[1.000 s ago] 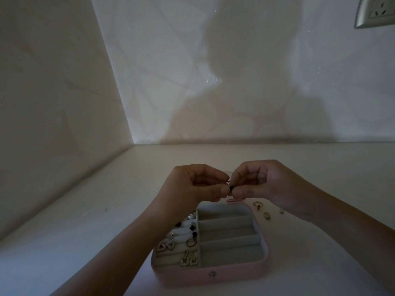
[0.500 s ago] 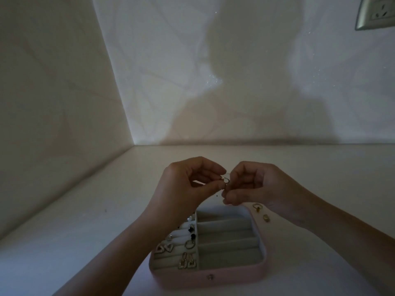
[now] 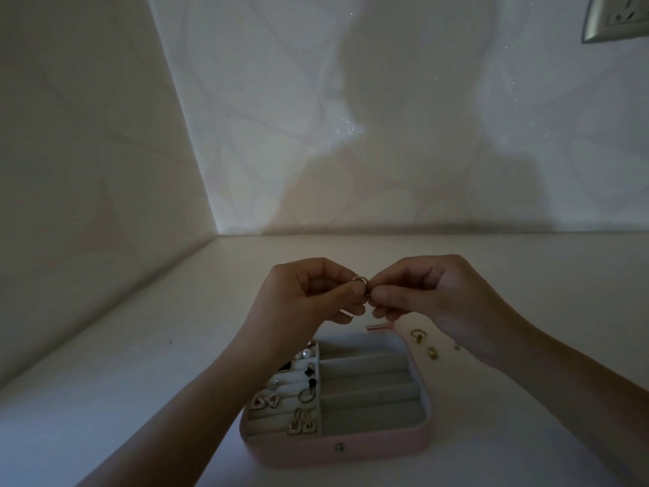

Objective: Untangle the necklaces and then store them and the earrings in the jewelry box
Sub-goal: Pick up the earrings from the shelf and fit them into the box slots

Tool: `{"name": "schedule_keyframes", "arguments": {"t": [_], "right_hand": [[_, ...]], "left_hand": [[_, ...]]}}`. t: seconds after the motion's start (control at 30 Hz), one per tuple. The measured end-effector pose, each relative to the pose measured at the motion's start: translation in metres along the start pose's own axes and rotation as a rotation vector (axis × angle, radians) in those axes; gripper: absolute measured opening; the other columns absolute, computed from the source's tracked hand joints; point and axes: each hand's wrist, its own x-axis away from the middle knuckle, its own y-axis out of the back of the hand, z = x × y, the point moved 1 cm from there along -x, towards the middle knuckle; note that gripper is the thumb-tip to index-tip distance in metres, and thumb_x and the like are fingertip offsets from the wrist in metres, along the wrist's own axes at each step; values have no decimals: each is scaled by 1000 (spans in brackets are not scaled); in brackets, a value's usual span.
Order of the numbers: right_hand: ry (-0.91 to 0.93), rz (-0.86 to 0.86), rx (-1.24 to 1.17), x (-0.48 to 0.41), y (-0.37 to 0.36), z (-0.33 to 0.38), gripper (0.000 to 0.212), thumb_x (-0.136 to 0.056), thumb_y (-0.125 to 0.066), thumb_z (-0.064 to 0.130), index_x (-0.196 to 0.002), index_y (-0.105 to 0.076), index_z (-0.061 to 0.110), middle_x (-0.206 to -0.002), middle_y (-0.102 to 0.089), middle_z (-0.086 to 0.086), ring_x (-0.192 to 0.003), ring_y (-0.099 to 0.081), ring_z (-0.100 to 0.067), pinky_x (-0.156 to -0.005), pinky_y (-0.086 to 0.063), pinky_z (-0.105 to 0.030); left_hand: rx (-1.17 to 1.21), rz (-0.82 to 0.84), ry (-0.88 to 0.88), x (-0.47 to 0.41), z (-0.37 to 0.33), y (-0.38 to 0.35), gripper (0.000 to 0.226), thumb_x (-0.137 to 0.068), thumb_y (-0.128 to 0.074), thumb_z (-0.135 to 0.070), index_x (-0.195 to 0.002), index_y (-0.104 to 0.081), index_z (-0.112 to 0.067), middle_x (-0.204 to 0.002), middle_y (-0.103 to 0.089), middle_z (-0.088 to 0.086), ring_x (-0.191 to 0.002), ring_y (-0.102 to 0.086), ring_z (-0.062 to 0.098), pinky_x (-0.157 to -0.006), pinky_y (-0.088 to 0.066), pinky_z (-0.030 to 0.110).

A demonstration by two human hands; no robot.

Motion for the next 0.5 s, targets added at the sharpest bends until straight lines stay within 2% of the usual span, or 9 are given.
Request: {"name": "schedule_keyframes", "arguments": {"t": [0.1,0.17,0.27,0.33,0.5], "right_hand": [[33,-27,47,0,1,0,14,-67,-73,21,-78,-76,14,-74,-73,-5,-67,-68,-14,-61,-51,-19],[38,-6,73,0,1,1,12,-66,-74,25,-74,-77,17,-71,-72,-2,-66,-65,-11,-59,-49,-18],[16,14,92,1,0,0,14,-66,-75,25,-76,-76,15,-66,-68,3,-59,-57,-3,-56,-44,-15],[-4,14,100,1,0,0,15,-65,-74,27,-75,-76,15,-61,-64,7,-54,-51,-1,-54,-41,-14],[-6,23,49,1,1,1,15,-64,-74,28,-72,-76,16,-56,-60,6,-48,-42,-4,-49,-33,-15]], "left_hand": [[30,32,123,-1,2,1,8,-83,-65,-10,-87,-69,-4,-77,-74,9,-68,-71,14,-61,-56,20],[-30,63,182,-2,4,3,8,-86,-64,-6,-92,-68,-9,-84,-75,4,-73,-71,13,-63,-56,19],[-208,143,68,-3,4,6,25,-81,-71,-4,-99,-68,-21,-94,-74,-6,-86,-70,7,-75,-56,18],[-281,201,-2,1,-1,4,27,-76,-76,-8,-99,-71,-23,-94,-74,-9,-89,-69,4,-81,-55,19],[-151,88,-46,6,-5,-1,18,-73,-76,-10,-90,-74,-13,-79,-76,-2,-73,-72,9,-68,-53,14]]}}
